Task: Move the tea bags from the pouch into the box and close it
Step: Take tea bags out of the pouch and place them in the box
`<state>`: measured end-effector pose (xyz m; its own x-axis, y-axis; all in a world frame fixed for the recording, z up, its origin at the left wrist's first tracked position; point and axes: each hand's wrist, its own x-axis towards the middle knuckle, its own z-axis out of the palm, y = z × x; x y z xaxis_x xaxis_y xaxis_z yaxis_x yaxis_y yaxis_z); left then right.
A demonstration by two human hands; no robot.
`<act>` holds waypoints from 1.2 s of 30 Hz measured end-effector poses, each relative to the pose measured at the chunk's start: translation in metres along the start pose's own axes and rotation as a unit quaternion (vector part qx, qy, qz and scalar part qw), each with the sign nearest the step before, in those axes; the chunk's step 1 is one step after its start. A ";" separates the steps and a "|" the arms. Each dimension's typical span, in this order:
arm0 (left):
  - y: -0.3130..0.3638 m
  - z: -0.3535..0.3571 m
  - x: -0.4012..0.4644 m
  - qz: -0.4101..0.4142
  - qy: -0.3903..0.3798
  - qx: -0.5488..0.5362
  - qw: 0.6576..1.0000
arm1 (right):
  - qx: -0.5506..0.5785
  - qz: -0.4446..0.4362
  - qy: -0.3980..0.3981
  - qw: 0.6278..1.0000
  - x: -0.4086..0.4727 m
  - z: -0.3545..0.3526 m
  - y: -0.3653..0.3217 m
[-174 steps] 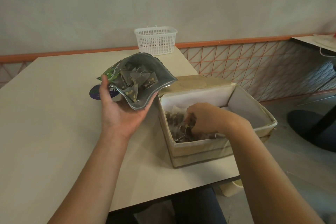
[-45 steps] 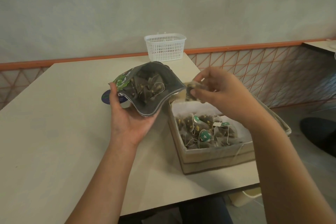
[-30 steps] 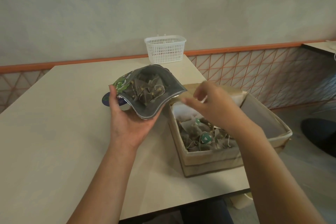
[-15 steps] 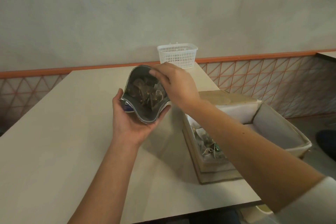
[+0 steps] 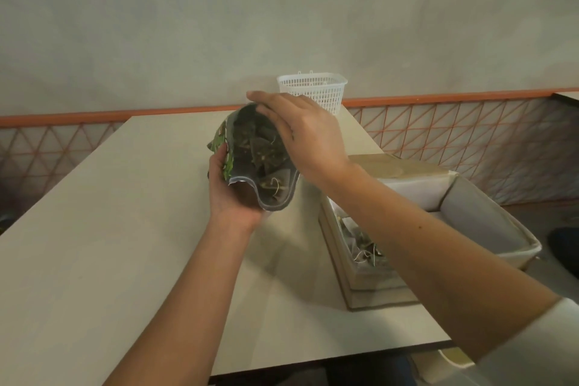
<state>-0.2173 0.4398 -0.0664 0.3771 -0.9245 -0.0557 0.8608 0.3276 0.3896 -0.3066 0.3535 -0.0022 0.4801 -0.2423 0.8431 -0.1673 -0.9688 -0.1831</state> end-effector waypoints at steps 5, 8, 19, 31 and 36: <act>0.003 0.000 0.000 -0.005 0.000 0.006 1.000 | -0.002 0.015 -0.009 1.000 -0.008 -0.002 0.011; 0.001 -0.002 -0.002 -0.019 0.006 -0.012 1.000 | 0.015 0.017 -0.027 0.999 -0.013 -0.003 0.014; -0.008 -0.013 0.002 -0.003 0.015 0.004 1.000 | -0.065 0.044 -0.213 0.974 -0.038 -0.022 -0.001; -0.015 -0.013 -0.012 -0.002 0.040 -0.002 0.999 | -0.044 0.106 -0.231 0.966 -0.040 -0.024 0.003; -0.021 -0.007 -0.010 -0.005 0.040 -0.016 0.999 | 0.104 0.209 -0.153 0.960 -0.043 -0.049 0.012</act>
<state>-0.2362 0.4432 -0.0802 0.3927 -0.9101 -0.1325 0.8748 0.3252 0.3591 -0.3715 0.3547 -0.0162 0.6432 -0.5866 0.4921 -0.2409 -0.7651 -0.5971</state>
